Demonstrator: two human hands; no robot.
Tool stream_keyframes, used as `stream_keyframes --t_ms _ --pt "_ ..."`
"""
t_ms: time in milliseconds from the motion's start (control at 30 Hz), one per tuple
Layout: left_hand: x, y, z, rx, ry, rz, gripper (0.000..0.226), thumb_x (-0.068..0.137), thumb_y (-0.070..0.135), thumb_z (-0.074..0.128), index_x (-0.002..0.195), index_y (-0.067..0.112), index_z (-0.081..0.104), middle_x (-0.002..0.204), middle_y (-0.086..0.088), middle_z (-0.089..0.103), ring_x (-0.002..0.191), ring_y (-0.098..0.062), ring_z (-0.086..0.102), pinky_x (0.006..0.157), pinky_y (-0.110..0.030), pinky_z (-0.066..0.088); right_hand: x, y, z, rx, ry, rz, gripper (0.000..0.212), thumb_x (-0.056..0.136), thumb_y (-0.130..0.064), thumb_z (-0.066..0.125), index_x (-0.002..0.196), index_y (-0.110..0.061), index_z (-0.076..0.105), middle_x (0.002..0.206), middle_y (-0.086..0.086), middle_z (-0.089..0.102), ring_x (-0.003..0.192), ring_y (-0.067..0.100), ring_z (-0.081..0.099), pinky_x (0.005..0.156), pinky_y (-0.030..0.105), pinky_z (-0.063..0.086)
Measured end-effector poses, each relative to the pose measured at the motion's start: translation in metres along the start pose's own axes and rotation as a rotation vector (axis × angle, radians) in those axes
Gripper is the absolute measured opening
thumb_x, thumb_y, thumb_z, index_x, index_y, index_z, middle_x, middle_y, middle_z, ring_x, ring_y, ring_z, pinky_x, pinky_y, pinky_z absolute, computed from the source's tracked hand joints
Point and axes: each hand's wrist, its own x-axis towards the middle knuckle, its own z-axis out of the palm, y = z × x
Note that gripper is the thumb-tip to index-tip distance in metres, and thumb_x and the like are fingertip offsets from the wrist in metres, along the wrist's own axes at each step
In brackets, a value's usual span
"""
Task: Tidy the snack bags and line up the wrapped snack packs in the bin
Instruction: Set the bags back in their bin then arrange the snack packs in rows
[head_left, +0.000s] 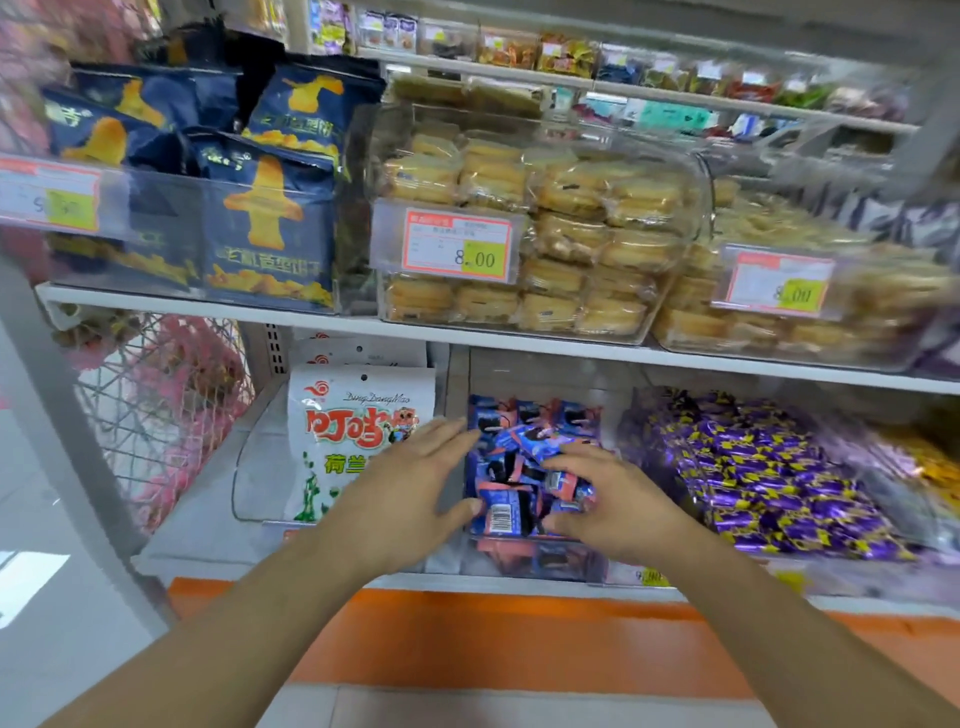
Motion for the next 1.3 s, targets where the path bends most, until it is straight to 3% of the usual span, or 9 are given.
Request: stream_keyframes --t_ms 133,367,567,700,833,900,1033,1167,1300 --pt "0.001 0.006 -0.002 -0.016 0.017 -0.037 0.075 0.097 0.048 0.060 0.162 0.035 0.025 0.174 0.016 0.008 0.159 -0.006 0.014 0.122 -0.021 0.021 0.003 0.003 -0.001 0.001 0.003 0.022 0.074 0.081 -0.045 0.086 0.147 -0.032 0.054 0.159 -0.010 0.042 0.147 0.012 0.038 0.119 0.030 0.034" --pt "-0.008 0.014 -0.010 -0.013 0.009 -0.127 0.067 0.091 0.032 0.062 0.154 0.033 0.040 0.173 0.020 0.012 0.140 -0.012 0.053 0.102 -0.032 0.055 0.002 -0.008 -0.002 -0.040 -0.032 -0.018 0.073 0.082 -0.041 0.087 0.147 -0.033 0.055 0.158 -0.010 0.043 0.146 0.013 0.040 0.116 0.028 0.035" --pt "-0.010 0.014 -0.011 -0.009 0.013 -0.141 0.064 0.095 0.028 0.060 0.155 0.036 0.038 0.172 0.021 0.014 0.143 -0.013 0.050 0.108 -0.029 0.050 0.005 -0.015 -0.008 -0.009 -0.029 0.004 0.067 0.077 -0.033 0.092 0.137 -0.033 0.063 0.149 -0.008 0.053 0.134 0.015 0.051 0.107 0.030 0.044" --pt "-0.006 0.009 -0.014 -0.076 0.034 -0.147 0.053 0.100 0.032 0.059 0.151 0.037 0.045 0.168 0.024 0.023 0.136 -0.016 0.058 0.107 -0.025 0.046 0.014 -0.016 -0.018 0.074 -0.085 0.058 0.056 0.083 -0.033 0.087 0.134 -0.037 0.062 0.138 -0.011 0.056 0.092 0.009 0.066 0.082 0.024 0.051" --pt "0.003 -0.007 -0.014 -0.075 0.070 -0.080 0.053 0.100 0.036 0.060 0.150 0.038 0.046 0.163 0.022 0.037 0.149 -0.004 0.038 0.119 -0.023 0.031 0.041 -0.021 -0.018 0.106 0.069 0.050 0.044 0.093 -0.034 0.076 0.134 -0.032 0.063 0.121 -0.010 0.065 0.107 0.017 0.070 0.092 0.032 0.056" --pt "0.007 -0.014 -0.016 -0.075 0.080 -0.070 0.051 0.099 0.039 0.061 0.148 0.038 0.048 0.159 0.023 0.042 0.144 -0.002 0.042 0.117 -0.021 0.032 0.064 -0.019 -0.011 0.061 0.156 0.039 0.051 0.096 -0.031 0.071 0.145 -0.027 0.056 0.139 -0.002 0.064 0.110 0.021 0.068 0.097 0.029 0.052" --pt "0.014 -0.018 -0.019 -0.085 0.090 -0.050 0.046 0.097 0.042 0.062 0.142 0.040 0.052 0.149 0.026 0.048 0.135 0.001 0.047 0.108 -0.015 0.034 0.100 -0.011 0.013 0.035 0.043 0.053 0.064 0.098 -0.025 0.070 0.157 -0.027 0.043 0.156 0.003 0.052 0.113 0.021 0.063 0.088 0.023 0.045" --pt "0.015 -0.022 -0.018 -0.113 0.075 -0.053 0.043 0.095 0.042 0.064 0.137 0.042 0.055 0.144 0.029 0.051 0.127 0.007 0.048 0.096 0.001 0.026 0.107 -0.009 0.018 0.042 0.160 0.041 0.046 0.082 -0.019 0.087 0.126 -0.021 0.072 0.120 -0.004 0.070 0.106 0.013 0.064 0.095 0.025 0.052" --pt "0.013 -0.021 -0.021 -0.190 0.078 -0.106 0.040 0.095 0.041 0.067 0.134 0.041 0.059 0.139 0.028 0.056 0.110 0.012 0.046 0.087 0.011 0.024 0.098 -0.015 0.007 0.153 0.323 0.004 0.033 0.071 -0.018 0.094 0.100 -0.021 0.077 0.101 -0.006 0.070 0.094 0.013 0.067 0.084 0.027 0.057"
